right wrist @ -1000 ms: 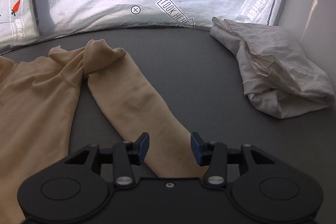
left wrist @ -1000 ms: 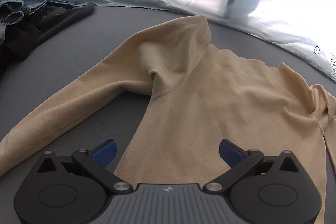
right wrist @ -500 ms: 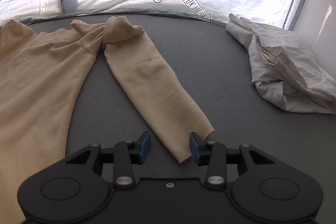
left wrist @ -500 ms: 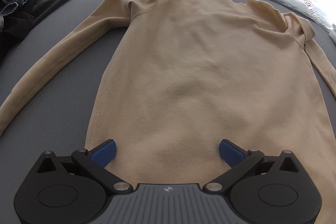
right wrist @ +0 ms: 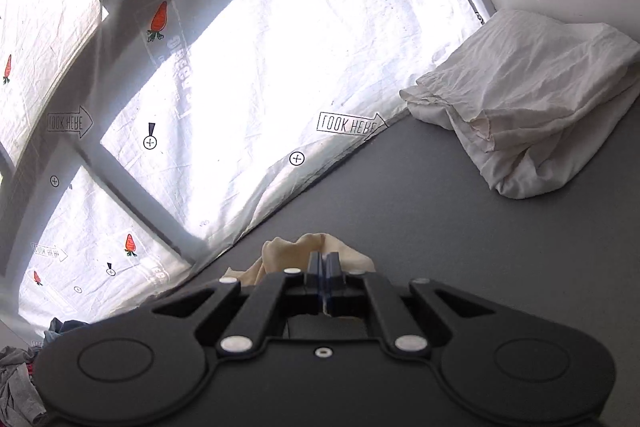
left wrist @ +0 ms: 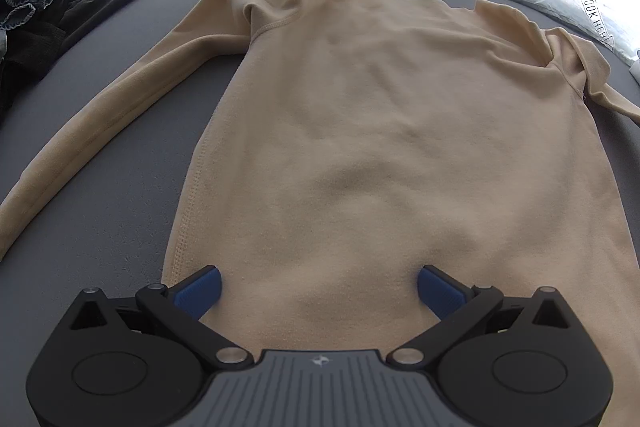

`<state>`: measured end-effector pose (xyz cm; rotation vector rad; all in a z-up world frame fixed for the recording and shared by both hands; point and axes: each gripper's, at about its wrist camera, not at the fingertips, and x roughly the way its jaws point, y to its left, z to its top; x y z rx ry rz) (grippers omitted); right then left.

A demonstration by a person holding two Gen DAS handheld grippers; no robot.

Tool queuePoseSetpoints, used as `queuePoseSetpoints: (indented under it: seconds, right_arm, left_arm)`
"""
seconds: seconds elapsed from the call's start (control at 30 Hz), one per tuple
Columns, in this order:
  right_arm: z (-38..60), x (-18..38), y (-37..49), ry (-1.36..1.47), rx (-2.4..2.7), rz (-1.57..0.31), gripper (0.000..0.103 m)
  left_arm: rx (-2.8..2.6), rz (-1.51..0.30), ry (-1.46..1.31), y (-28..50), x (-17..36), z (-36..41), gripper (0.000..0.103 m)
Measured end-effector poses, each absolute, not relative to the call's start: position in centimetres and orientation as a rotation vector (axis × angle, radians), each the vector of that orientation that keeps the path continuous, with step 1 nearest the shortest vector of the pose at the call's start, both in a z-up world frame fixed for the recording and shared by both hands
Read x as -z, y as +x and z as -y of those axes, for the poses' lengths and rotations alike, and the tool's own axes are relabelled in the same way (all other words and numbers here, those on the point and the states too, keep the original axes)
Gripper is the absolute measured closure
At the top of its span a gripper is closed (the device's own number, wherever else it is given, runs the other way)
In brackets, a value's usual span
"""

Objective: Fold clothes

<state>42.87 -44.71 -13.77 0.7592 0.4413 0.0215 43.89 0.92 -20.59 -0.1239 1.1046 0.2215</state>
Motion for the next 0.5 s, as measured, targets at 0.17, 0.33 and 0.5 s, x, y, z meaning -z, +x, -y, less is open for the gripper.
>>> queuePoseSetpoints:
  seconds: [0.17, 0.33, 0.5]
  right_arm:
    - [49.1, 13.1, 41.7, 0.807, 0.167, -0.381, 0.102]
    - [50.3, 13.9, 40.8, 0.601, 0.335, -0.485, 0.102]
    - [52.1, 14.4, 38.8, 0.804, 0.340, -0.428, 0.102]
  left_arm:
    - [-0.220, -1.101, -0.123, 43.8, 20.6, -0.9, 0.000]
    - [-0.220, -1.099, -0.122, 43.8, 20.7, -0.9, 0.000]
    - [-0.220, -1.102, -0.121, 43.9, 20.6, -0.9, 0.000]
